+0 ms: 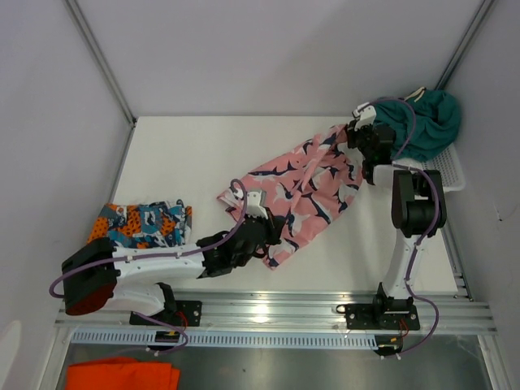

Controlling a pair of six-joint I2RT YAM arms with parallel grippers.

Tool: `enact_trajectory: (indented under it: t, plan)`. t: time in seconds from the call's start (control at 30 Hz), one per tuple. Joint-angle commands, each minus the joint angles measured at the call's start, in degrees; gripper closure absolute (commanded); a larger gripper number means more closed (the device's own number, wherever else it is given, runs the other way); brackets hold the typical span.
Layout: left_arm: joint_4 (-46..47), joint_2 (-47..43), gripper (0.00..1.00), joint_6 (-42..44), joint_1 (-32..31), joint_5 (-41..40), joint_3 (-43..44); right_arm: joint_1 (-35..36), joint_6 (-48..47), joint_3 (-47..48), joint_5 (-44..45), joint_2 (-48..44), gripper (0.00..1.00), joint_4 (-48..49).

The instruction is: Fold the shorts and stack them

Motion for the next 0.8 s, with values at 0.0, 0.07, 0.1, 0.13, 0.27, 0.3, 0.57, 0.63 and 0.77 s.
enact_trajectory:
  t: [0.0,0.07,0.1,0.13,0.27,0.3,0.57,0.63,0.77]
  plan:
    - [0.4,1.1,1.00,-2.6,-1.9,-0.2,-0.6,-1.0,-3.7,-4.2,-2.1,-4.2,1.00,9.0]
    - [-0.1,2.1,1.00,-3.7,-3.2,-0.3,-0.7,-1.0,-7.9,-8.6,-3.6,-5.9,1.00,10.5]
    - [-0.7,2.4,1.00,-4.1,-3.7,-0.5,-0.9,-1.0,-9.6,-10.2,-3.7,-6.5,1.00,12.4]
    - [-1.0,2.9,1.00,-4.7,-4.4,-0.7,-1.5,-1.0,-11.1,-11.8,-3.3,-7.6,1.00,13.5]
    - [-2.0,3.7,1.00,-7.4,-5.4,-0.7,-3.1,0.2,-15.5,-18.6,-0.4,-10.2,1.00,16.7]
    - [-2.4,3.6,1.00,-7.6,-5.4,-0.8,-3.2,0.6,-16.8,-21.0,-0.1,-10.9,1.00,16.8]
    - [-15.5,4.9,0.89,-1.2,-4.8,-2.0,4.8,3.0,-18.4,-26.2,7.7,-18.0,1.00,13.1]
    - [-19.6,5.3,0.85,1.1,-1.7,1.0,5.9,4.0,-17.8,-26.2,12.3,-20.7,1.00,5.9]
    - [-17.0,0.9,0.65,3.5,7.1,12.3,1.6,7.9,-18.4,-29.0,20.8,-28.6,1.00,-3.7]
